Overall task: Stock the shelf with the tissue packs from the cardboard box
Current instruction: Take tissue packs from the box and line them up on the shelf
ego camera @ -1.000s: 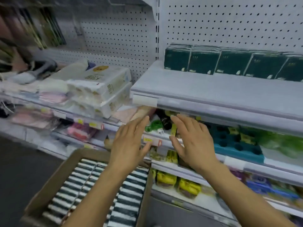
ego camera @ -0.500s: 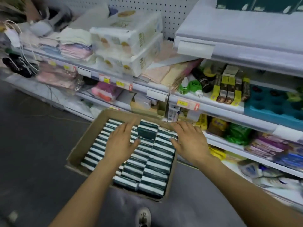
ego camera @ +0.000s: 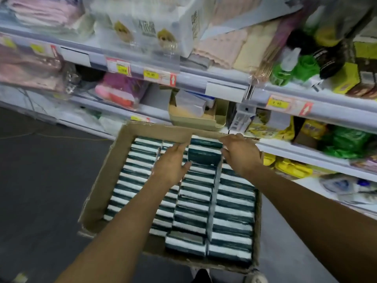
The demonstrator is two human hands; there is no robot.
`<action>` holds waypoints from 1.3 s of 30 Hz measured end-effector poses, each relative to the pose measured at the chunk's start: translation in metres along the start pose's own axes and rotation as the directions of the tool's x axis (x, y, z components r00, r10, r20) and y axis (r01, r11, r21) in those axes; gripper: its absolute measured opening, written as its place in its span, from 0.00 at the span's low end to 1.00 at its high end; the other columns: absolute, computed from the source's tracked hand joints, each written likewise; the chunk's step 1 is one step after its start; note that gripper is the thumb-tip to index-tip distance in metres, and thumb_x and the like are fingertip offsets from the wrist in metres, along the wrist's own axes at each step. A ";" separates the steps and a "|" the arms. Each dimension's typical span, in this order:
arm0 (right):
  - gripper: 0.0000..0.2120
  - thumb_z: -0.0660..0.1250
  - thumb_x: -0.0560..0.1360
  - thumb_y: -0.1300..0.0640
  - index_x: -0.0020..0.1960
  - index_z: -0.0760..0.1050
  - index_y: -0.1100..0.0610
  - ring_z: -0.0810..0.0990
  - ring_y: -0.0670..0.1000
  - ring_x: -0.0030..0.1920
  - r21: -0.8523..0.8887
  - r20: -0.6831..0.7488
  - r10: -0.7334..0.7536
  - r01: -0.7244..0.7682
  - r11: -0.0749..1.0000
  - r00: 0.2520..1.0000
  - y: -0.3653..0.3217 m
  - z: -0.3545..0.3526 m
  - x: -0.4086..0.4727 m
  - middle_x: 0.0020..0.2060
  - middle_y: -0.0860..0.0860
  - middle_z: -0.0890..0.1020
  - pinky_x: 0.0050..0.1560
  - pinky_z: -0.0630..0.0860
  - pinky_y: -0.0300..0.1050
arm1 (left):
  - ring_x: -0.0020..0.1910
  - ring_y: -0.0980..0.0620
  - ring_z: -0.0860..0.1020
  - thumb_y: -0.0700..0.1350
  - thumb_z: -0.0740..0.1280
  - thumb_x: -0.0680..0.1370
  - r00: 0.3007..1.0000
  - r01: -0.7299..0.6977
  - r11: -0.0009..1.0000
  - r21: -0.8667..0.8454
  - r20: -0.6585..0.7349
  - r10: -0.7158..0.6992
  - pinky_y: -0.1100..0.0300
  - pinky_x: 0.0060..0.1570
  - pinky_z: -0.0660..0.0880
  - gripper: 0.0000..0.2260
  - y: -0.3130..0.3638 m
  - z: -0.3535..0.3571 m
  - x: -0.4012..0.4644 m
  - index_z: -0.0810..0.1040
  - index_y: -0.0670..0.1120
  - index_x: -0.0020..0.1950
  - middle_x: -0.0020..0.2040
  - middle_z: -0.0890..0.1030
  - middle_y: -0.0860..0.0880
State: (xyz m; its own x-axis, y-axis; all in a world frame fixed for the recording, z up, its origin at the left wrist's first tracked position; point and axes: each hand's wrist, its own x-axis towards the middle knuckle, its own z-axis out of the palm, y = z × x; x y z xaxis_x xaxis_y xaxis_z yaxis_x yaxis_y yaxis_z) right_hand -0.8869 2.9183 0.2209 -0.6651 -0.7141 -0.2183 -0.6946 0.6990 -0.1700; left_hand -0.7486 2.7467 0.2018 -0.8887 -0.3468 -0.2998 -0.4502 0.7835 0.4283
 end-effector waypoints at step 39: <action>0.03 0.57 0.81 0.56 0.49 0.68 0.53 0.74 0.59 0.41 0.196 -0.569 0.085 0.035 0.980 0.818 0.124 -0.207 -0.206 0.41 0.54 0.76 0.33 0.68 0.50 | 0.41 0.59 0.73 0.43 0.72 0.76 0.958 -0.177 0.803 -0.569 -0.287 0.008 0.73 0.40 0.70 0.13 0.224 -0.109 -0.127 0.77 0.50 0.60 0.44 0.73 0.55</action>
State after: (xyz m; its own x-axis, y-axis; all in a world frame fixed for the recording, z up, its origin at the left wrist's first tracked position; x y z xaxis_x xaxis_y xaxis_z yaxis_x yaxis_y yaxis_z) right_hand -0.8924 3.1439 0.4437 -0.7588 -0.5472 0.3533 -0.6502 0.6676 -0.3626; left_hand -0.7457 2.9102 0.4284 -0.8800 -0.4734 -0.0393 -0.2531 0.3972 0.8821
